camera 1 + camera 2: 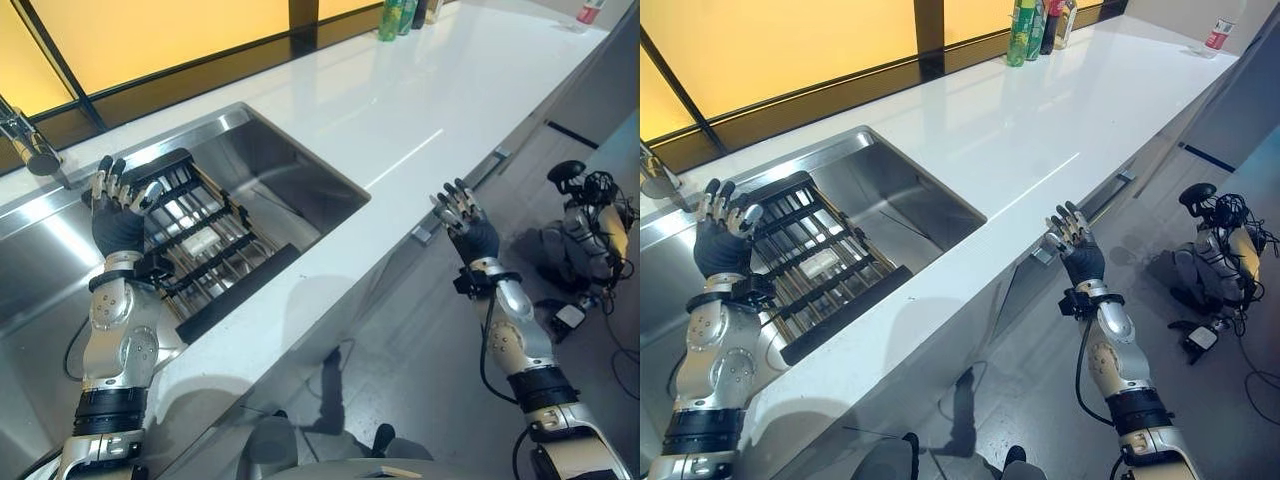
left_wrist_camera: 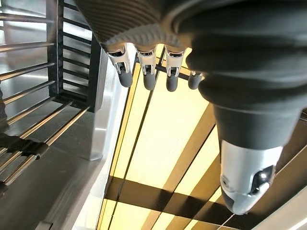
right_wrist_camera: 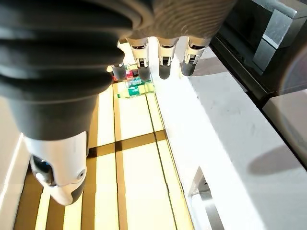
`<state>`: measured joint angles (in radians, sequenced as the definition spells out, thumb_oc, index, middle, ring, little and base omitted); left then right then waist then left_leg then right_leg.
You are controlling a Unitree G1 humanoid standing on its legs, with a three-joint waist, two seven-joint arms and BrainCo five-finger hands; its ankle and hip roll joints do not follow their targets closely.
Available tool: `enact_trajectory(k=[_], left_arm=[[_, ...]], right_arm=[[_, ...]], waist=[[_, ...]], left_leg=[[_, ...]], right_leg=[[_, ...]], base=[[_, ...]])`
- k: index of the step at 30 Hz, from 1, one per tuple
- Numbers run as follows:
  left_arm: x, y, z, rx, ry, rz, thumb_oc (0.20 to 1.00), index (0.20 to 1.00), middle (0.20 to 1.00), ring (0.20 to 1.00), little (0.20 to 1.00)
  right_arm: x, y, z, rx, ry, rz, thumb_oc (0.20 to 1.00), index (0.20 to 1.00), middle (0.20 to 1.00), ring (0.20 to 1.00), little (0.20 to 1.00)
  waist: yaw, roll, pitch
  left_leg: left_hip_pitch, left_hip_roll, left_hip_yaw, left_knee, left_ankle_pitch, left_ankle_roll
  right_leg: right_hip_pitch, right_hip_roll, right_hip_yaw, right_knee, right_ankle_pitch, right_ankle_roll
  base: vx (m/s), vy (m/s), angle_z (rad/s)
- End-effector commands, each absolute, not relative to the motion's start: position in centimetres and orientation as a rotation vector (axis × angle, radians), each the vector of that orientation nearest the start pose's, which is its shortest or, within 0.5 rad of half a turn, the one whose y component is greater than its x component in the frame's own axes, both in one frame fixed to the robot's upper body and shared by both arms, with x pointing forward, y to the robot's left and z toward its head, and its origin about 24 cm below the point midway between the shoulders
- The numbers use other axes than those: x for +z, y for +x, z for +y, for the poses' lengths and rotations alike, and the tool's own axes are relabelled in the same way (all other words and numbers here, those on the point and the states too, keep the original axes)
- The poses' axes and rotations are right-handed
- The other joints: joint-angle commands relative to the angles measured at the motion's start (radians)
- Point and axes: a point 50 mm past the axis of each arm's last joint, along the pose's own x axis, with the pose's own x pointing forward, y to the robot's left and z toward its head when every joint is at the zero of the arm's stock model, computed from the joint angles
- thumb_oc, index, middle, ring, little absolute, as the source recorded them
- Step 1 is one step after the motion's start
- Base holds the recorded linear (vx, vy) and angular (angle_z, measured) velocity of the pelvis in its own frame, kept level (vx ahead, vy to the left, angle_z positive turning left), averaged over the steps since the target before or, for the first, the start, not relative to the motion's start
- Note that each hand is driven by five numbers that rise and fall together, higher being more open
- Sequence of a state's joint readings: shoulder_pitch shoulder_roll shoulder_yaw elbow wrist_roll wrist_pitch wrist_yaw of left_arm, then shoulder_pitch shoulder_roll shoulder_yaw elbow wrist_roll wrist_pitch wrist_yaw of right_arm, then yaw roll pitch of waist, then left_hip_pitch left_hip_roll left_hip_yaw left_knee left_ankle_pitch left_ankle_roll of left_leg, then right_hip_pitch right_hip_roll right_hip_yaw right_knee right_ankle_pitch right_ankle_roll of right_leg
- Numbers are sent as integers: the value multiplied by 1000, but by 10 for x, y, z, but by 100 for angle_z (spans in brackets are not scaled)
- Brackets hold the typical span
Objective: Pick up plates and place into dishwasher.
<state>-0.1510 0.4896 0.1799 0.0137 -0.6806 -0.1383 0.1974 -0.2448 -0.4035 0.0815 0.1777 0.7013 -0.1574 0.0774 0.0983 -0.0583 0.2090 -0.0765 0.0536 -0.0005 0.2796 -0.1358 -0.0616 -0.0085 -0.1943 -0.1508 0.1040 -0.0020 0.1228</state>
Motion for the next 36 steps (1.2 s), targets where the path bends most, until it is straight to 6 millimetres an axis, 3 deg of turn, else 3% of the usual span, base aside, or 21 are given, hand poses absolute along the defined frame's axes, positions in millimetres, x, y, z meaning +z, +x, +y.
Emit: enact_trajectory(k=[1,5,9,15,17,20,22,23,25,27,33,36], left_arm=[[149,264,278,276,-136,-404,1000,1000,1000,1000,1000],[143,264,270,299,-166,-399,1000,1000,1000,1000,1000],[139,263,265,326,-189,-395,1000,1000,1000,1000,1000],[135,258,268,369,-216,-407,1000,1000,1000,1000,1000],[133,254,271,391,-243,-421,1000,1000,1000,1000,1000],[132,253,270,391,-264,-426,1000,1000,1000,1000,1000],[132,258,263,358,-273,-425,1000,1000,1000,1000,1000],[132,262,254,312,-270,-426,1000,1000,1000,1000,1000],[134,265,250,290,-252,-447,1000,1000,1000,1000,1000],[135,267,248,281,-251,-463,1000,1000,1000,1000,1000],[140,274,241,254,-261,-480,1000,1000,1000,1000,1000],[145,275,235,229,-250,-496,1000,1000,1000,1000,1000]], right_arm=[[124,290,-196,158,205,-339,1000,1000,1000,1000,1000],[150,281,-197,153,128,-438,1000,1000,1000,1000,1000],[175,274,-194,167,31,-525,1000,1000,1000,1000,1000],[216,267,-190,104,-72,-701,1000,1000,1000,1000,1000],[230,262,-181,153,-84,-774,1000,1000,1000,1000,1000],[236,259,-170,226,-103,-799,1000,1000,1000,1000,1000],[237,259,-164,249,-131,-797,1000,1000,1000,1000,1000],[236,263,-164,250,-142,-780,1000,1000,1000,1000,1000],[233,267,-162,275,-145,-758,1000,1000,1000,1000,1000],[229,272,-157,303,-151,-727,1000,1000,1000,1000,1000],[218,281,-142,360,-99,-667,1000,1000,1000,1000,1000],[213,280,-139,364,-51,-658,1000,1000,1000,1000,1000]], waist=[[-22,-21,-85],[-54,-6,-109],[-68,5,-132],[-57,9,-142],[-43,13,-141],[-34,18,-143],[-38,16,-145],[-46,13,-148],[-56,16,-150],[-52,21,-152],[-33,15,-171],[-17,14,-172]], left_leg=[[30,29,22,-49,-31,20],[61,53,34,-110,3,5],[87,85,41,-159,39,-19],[64,142,21,-157,84,-56],[45,160,6,-154,105,-70],[19,167,6,-138,138,-81],[-14,176,92,-76,156,-86],[-29,193,176,-31,184,-94],[-30,194,224,-16,177,-92],[-28,185,213,-11,182,-97],[38,105,184,-77,67,-66],[45,65,168,-87,38,-36]], right_leg=[[15,-88,46,-53,71,59],[19,-58,62,-61,37,57],[30,-23,57,-65,10,30],[39,32,22,-66,-16,-21],[43,46,4,-72,-20,-37],[48,52,-21,-78,-24,-49],[53,42,-82,-74,-30,-62],[57,30,-133,-74,-29,-70],[57,18,-168,-68,-31,-70],[64,5,-172,-74,-22,-63],[71,-75,-165,-70,12,-1],[54,-113,-167,33,14,10]], base=[[-94,2,-31],[-97,12,-22],[-69,-19,-13],[-94,-92,5],[-97,-43,14],[-72,22,16],[-97,75,49],[-87,131,100],[-22,192,114],[55,210,91],[115,190,60],[84,162,33]])
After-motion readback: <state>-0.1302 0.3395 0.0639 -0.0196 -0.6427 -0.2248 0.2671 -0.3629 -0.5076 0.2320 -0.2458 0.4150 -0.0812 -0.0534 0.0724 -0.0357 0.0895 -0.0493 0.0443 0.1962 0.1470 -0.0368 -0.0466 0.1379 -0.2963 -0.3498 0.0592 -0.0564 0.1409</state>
